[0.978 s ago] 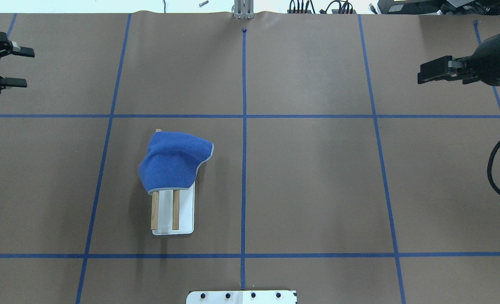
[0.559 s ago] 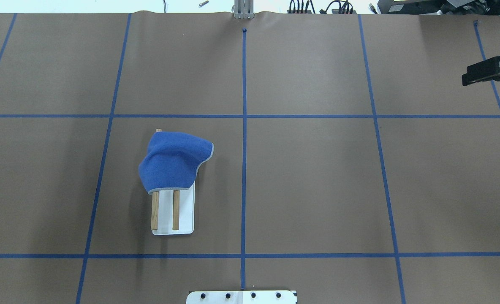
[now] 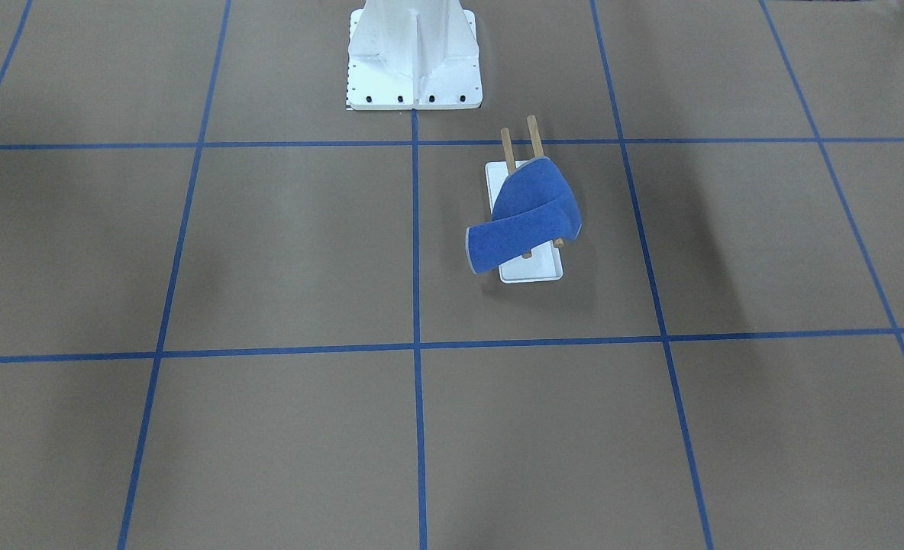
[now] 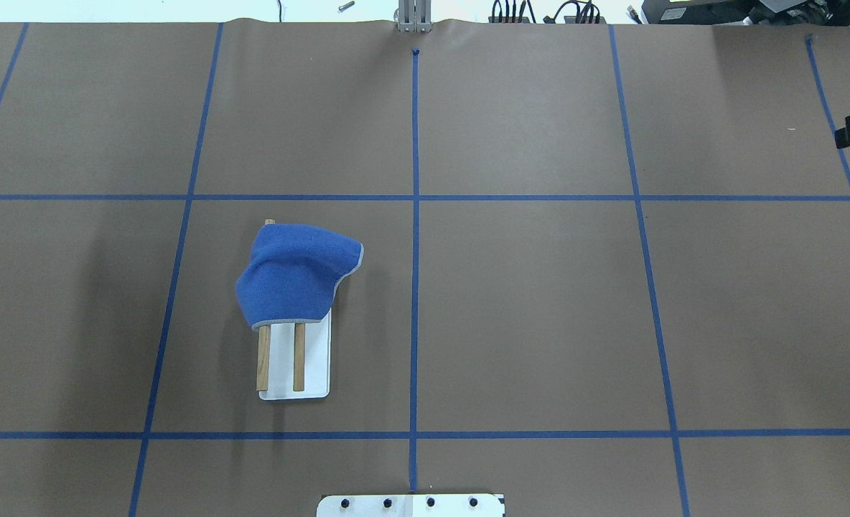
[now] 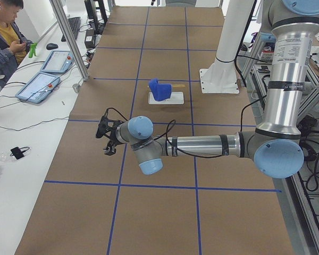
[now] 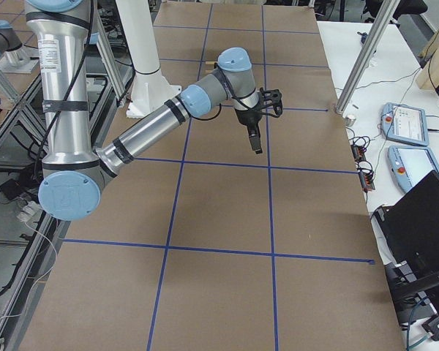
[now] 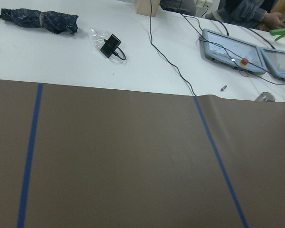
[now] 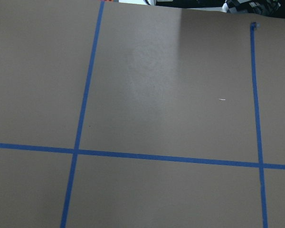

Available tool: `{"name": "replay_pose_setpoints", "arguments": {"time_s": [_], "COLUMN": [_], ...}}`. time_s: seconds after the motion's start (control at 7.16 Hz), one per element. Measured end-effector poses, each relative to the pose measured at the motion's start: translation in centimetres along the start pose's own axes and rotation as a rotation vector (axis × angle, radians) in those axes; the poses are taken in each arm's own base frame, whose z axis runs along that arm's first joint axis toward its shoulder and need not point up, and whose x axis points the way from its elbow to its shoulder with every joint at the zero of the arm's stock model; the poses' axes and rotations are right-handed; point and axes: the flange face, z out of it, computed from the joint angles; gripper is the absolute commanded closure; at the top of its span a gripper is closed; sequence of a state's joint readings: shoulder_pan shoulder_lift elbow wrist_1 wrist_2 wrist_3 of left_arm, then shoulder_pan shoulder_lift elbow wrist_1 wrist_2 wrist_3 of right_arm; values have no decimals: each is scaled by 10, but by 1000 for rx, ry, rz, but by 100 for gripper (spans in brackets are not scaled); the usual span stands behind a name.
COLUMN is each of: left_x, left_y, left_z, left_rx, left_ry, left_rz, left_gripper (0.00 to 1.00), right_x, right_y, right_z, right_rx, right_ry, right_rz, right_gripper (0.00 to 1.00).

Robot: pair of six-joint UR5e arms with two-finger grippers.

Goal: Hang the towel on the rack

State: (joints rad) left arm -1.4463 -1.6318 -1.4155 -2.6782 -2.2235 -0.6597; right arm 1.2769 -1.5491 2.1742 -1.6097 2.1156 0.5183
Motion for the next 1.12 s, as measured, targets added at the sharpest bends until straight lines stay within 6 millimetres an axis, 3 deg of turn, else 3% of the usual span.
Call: {"name": "replay_pose_setpoints", "arguments": {"time_s": [0.28,0.42,0.84,1.12], "left_x": [-12,-6,20,11], "left_y": [-8,-14,-20,-4], "left_z": [-3,-8,-30,-36], "left_rx": [-111,-186,-399,-467], "left_ry": [-84,-98,-52,-25], "left_rz": [40,-1,-22,4], "left_gripper": [2,2,2,2], "right_x": [56,78,117,135], "right_y": [-6,-1,27,42], "right_z": [20,29,41,40], "right_rx": [-59,-85,-143,-163], "right_ry": [1,5,-3,-31], "right_rz": [-13,-15,20,16], "right_gripper": [0,0,0,0]}}
